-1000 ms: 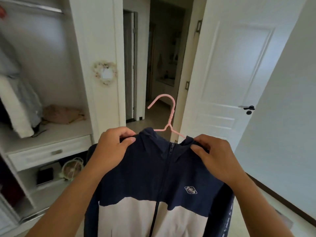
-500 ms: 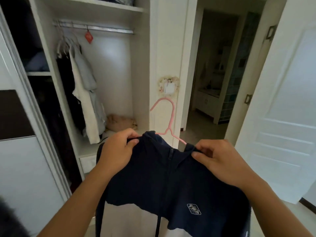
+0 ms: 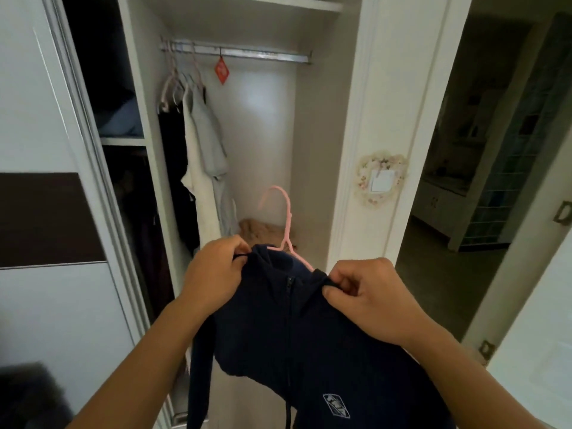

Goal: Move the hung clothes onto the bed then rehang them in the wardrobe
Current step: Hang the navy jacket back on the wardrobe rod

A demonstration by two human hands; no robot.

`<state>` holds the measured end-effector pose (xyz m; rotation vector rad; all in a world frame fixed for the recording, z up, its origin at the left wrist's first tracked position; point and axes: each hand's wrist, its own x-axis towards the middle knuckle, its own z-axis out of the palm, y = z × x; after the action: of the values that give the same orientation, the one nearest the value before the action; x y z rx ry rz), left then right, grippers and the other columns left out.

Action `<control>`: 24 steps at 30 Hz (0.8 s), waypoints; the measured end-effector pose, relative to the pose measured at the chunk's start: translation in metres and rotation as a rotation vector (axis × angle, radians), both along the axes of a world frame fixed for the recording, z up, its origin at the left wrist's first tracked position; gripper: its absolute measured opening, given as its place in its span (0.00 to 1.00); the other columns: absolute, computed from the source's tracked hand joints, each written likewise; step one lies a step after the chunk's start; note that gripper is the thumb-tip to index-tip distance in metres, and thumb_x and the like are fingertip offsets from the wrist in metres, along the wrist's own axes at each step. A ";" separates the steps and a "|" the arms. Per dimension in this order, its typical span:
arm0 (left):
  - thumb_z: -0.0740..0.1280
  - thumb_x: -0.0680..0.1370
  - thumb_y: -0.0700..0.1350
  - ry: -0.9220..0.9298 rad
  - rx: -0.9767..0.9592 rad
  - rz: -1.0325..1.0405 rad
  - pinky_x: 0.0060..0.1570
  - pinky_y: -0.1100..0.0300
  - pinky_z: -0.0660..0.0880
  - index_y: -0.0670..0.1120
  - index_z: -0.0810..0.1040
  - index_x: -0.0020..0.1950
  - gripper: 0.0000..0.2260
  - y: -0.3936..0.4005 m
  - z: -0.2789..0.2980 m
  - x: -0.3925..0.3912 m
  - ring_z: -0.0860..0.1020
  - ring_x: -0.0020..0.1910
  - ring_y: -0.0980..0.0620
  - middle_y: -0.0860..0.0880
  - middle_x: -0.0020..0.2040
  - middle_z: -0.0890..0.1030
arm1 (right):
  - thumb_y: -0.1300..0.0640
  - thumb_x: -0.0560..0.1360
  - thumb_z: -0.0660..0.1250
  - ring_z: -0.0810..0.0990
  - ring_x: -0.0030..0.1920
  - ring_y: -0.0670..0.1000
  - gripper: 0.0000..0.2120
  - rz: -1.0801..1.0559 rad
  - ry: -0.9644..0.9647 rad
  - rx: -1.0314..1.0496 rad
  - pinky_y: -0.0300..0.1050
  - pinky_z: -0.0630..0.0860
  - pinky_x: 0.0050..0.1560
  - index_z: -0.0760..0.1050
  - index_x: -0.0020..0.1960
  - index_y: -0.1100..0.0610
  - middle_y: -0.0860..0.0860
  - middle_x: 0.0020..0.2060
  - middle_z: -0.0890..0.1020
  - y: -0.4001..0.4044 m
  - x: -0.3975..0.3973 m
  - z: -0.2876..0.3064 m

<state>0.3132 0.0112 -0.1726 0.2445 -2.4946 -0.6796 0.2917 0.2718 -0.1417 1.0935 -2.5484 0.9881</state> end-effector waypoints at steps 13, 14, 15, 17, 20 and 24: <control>0.65 0.81 0.50 -0.118 -0.217 -0.010 0.58 0.53 0.75 0.52 0.76 0.64 0.12 -0.083 0.035 -0.129 0.78 0.58 0.51 0.53 0.60 0.80 | 0.58 0.72 0.70 0.75 0.30 0.45 0.13 -0.130 0.036 -0.103 0.33 0.69 0.33 0.74 0.29 0.52 0.45 0.22 0.76 -0.120 -0.165 0.033; 0.64 0.81 0.50 -0.120 -0.244 -0.011 0.57 0.52 0.75 0.52 0.76 0.64 0.12 -0.091 0.039 -0.139 0.78 0.58 0.51 0.52 0.59 0.80 | 0.58 0.71 0.70 0.76 0.31 0.46 0.13 -0.143 0.051 -0.103 0.34 0.69 0.33 0.75 0.29 0.53 0.47 0.23 0.76 -0.130 -0.176 0.037; 0.64 0.81 0.49 -0.122 -0.277 -0.012 0.57 0.52 0.75 0.51 0.75 0.65 0.13 -0.099 0.043 -0.150 0.78 0.57 0.50 0.52 0.59 0.80 | 0.58 0.71 0.70 0.76 0.32 0.48 0.12 -0.155 0.066 -0.102 0.35 0.70 0.33 0.76 0.30 0.55 0.48 0.24 0.77 -0.141 -0.186 0.041; 0.63 0.82 0.48 -0.116 -0.343 -0.017 0.56 0.52 0.74 0.50 0.75 0.65 0.13 -0.116 0.054 -0.170 0.78 0.57 0.49 0.50 0.58 0.80 | 0.57 0.72 0.69 0.76 0.32 0.49 0.11 -0.181 0.095 -0.093 0.38 0.71 0.34 0.77 0.32 0.57 0.51 0.25 0.78 -0.163 -0.209 0.051; 0.63 0.82 0.47 -0.075 -0.404 -0.030 0.53 0.53 0.74 0.49 0.76 0.65 0.13 -0.144 0.070 -0.197 0.78 0.56 0.47 0.49 0.58 0.81 | 0.57 0.72 0.69 0.77 0.33 0.54 0.11 -0.231 0.155 -0.087 0.49 0.76 0.38 0.78 0.33 0.61 0.55 0.27 0.78 -0.199 -0.241 0.068; 0.62 0.81 0.46 -0.046 -0.464 -0.050 0.49 0.55 0.74 0.48 0.77 0.63 0.11 -0.186 0.094 -0.231 0.79 0.52 0.47 0.48 0.54 0.82 | 0.58 0.71 0.68 0.78 0.36 0.58 0.12 -0.302 0.223 -0.102 0.52 0.77 0.39 0.79 0.36 0.66 0.61 0.30 0.80 -0.242 -0.281 0.101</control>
<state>0.0818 -0.1746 -0.0784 0.0254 -2.6233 -0.1002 0.0106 0.0301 -0.0409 0.7182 -2.3627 0.8545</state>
